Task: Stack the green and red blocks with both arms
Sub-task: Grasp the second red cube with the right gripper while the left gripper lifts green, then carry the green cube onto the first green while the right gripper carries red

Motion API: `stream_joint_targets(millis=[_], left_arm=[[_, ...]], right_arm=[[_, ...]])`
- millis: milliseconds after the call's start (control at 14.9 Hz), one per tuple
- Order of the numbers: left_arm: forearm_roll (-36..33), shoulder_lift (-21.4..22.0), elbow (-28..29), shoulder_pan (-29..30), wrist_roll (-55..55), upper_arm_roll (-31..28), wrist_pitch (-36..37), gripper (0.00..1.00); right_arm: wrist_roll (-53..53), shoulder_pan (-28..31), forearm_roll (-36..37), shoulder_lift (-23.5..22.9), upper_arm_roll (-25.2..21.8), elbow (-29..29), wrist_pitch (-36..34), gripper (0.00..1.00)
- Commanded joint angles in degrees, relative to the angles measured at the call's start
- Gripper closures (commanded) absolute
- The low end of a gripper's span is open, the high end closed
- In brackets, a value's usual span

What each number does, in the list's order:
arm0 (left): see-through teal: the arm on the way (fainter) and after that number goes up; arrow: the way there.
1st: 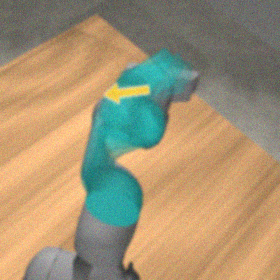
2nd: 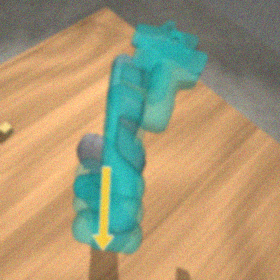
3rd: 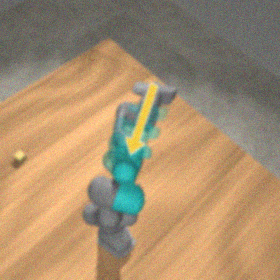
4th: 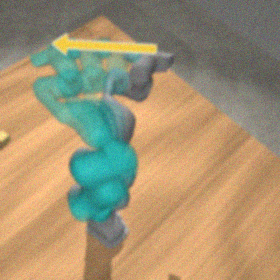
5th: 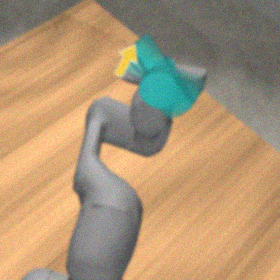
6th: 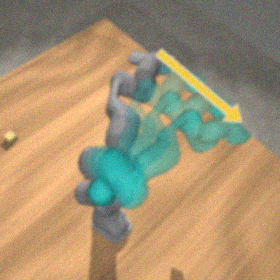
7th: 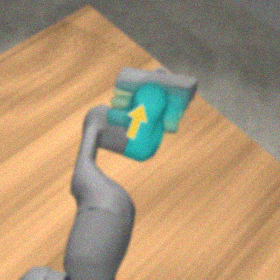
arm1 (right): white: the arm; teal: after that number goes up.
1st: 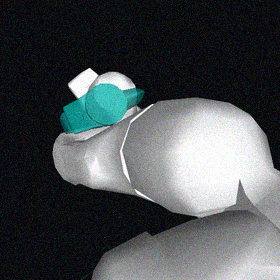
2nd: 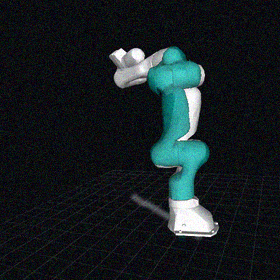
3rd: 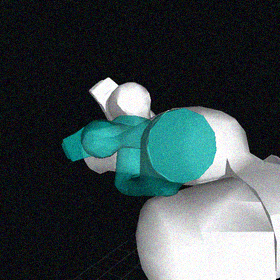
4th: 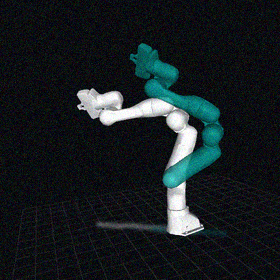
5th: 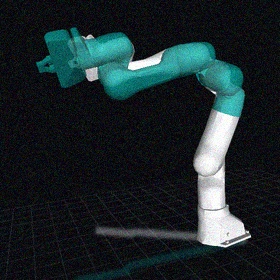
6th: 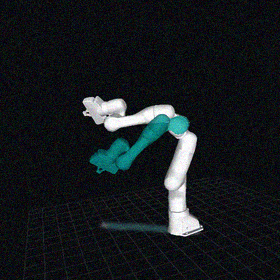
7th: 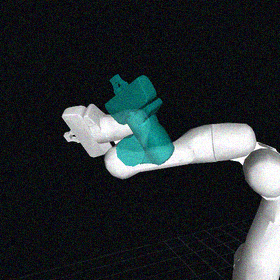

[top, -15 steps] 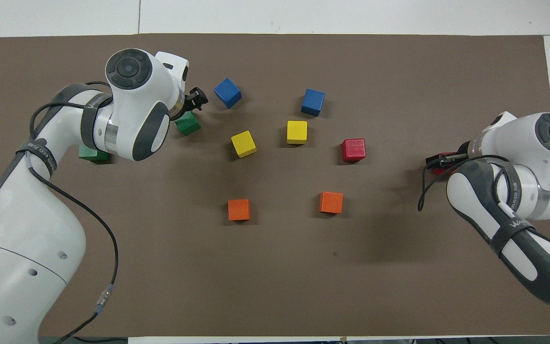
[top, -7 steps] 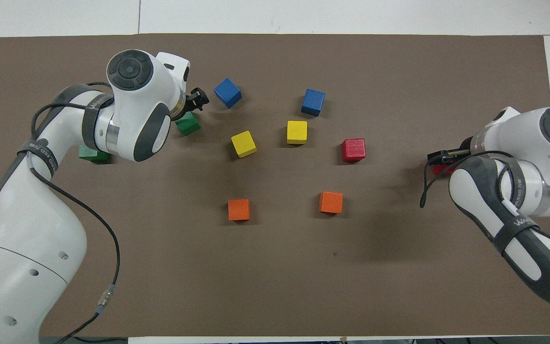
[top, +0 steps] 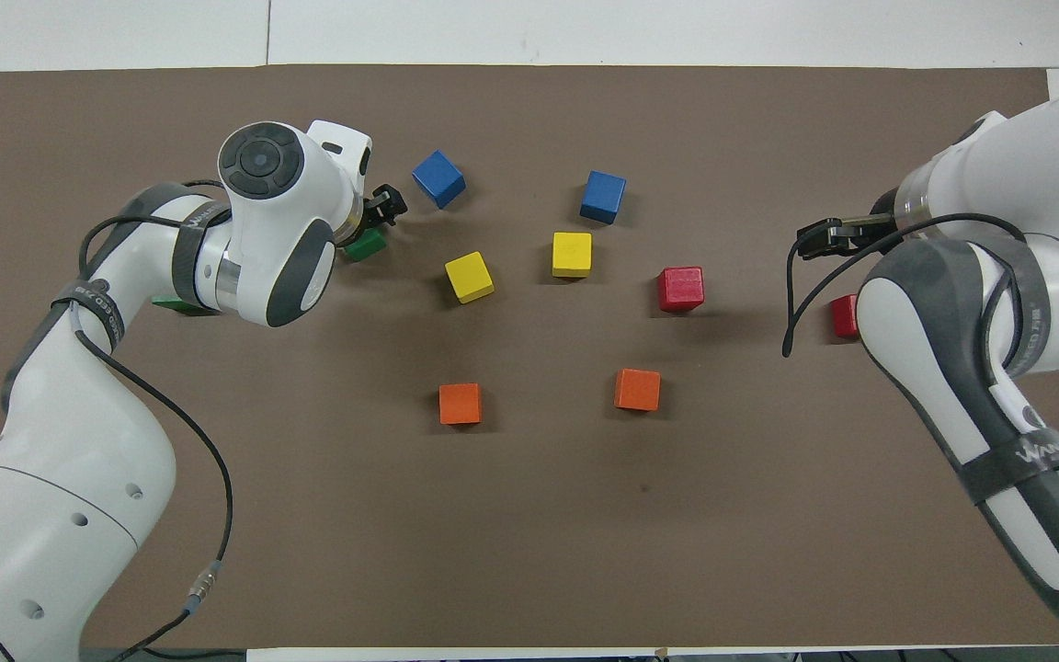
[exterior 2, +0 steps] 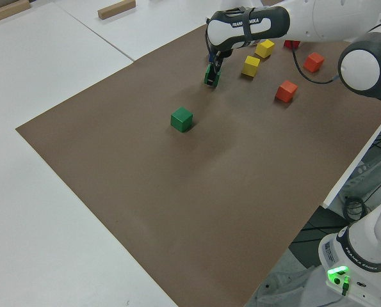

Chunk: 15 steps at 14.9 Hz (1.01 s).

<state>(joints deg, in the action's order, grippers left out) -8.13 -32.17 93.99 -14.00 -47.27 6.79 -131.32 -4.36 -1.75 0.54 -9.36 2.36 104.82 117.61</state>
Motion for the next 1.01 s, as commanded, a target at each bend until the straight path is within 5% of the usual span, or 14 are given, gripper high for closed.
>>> stream_joint_targets(millis=[0, 134, 202, 269, 470, 941], left_arm=[[-0.7, 2.4, 3.4, -0.8, -1.6, -0.8, -1.6, 0.06], [-0.7, 2.4, 3.0, -0.8, -1.9, -0.8, -0.8, 0.53], [-0.7, 2.5, 2.7, -0.8, -1.8, -0.8, 0.3, 0.84], [-0.7, 2.4, 1.4, -0.6, -1.7, -0.8, 3.1, 1.00], [-1.0, 2.3, -4.9, 0.0, -0.7, -0.7, 14.1, 1.00], [5.0, 15.0, 2.5, 9.9, 23.9, -0.3, 20.9, 1.00]], right_arm=[[1.3, 1.0, -0.8, 0.8, 0.3, 0.3, -1.0, 0.00], [1.0, 0.4, -0.8, 0.8, 0.3, 0.2, -1.2, 0.00], [0.8, -0.3, -0.7, 0.6, 0.3, -0.3, -1.4, 0.00], [0.6, -1.1, -0.6, 0.1, 0.4, -0.9, -1.8, 0.00], [0.3, -3.5, 0.3, -2.6, 0.3, -5.4, -4.0, 0.00], [-8.6, -12.7, 1.2, -10.9, 0.3, -13.1, -4.6, 0.00]])
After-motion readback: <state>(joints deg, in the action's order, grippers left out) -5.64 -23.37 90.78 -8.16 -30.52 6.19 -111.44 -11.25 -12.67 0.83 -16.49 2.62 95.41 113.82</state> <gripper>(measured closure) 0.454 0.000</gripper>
